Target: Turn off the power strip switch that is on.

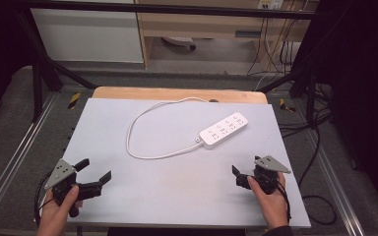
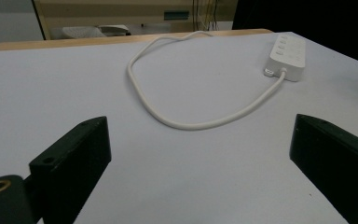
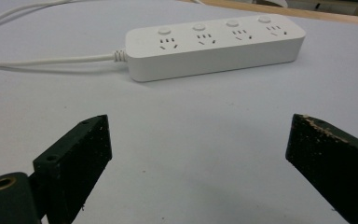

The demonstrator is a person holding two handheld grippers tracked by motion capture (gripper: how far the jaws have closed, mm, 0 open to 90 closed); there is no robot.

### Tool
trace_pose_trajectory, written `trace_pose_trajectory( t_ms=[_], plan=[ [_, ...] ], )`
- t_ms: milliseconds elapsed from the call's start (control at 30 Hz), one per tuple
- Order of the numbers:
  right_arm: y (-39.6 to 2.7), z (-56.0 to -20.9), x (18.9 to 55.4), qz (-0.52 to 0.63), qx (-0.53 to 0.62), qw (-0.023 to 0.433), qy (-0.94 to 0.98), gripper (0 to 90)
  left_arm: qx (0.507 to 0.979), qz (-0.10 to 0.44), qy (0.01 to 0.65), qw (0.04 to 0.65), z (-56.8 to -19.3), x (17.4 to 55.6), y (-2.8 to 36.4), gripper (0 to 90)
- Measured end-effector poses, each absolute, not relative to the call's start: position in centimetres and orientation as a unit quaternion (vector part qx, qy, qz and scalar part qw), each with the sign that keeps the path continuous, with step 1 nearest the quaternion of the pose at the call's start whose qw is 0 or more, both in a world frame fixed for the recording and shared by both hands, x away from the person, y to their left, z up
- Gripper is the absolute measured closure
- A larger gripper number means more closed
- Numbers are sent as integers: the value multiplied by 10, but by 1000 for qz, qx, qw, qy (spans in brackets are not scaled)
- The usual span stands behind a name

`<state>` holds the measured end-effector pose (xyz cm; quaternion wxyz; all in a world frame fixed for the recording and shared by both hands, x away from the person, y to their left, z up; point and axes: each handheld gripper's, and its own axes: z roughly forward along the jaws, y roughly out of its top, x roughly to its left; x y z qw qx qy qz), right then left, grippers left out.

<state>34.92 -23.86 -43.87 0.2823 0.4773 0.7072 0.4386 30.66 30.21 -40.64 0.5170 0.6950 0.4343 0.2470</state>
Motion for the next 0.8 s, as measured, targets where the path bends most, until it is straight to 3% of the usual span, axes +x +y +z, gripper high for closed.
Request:
trace_pose_trajectory(
  t_ms=[800],
  plan=[
    [-231,-442,349,421,478,269,722,58,694,233,420,536,-397,309,284,52]
  ],
)
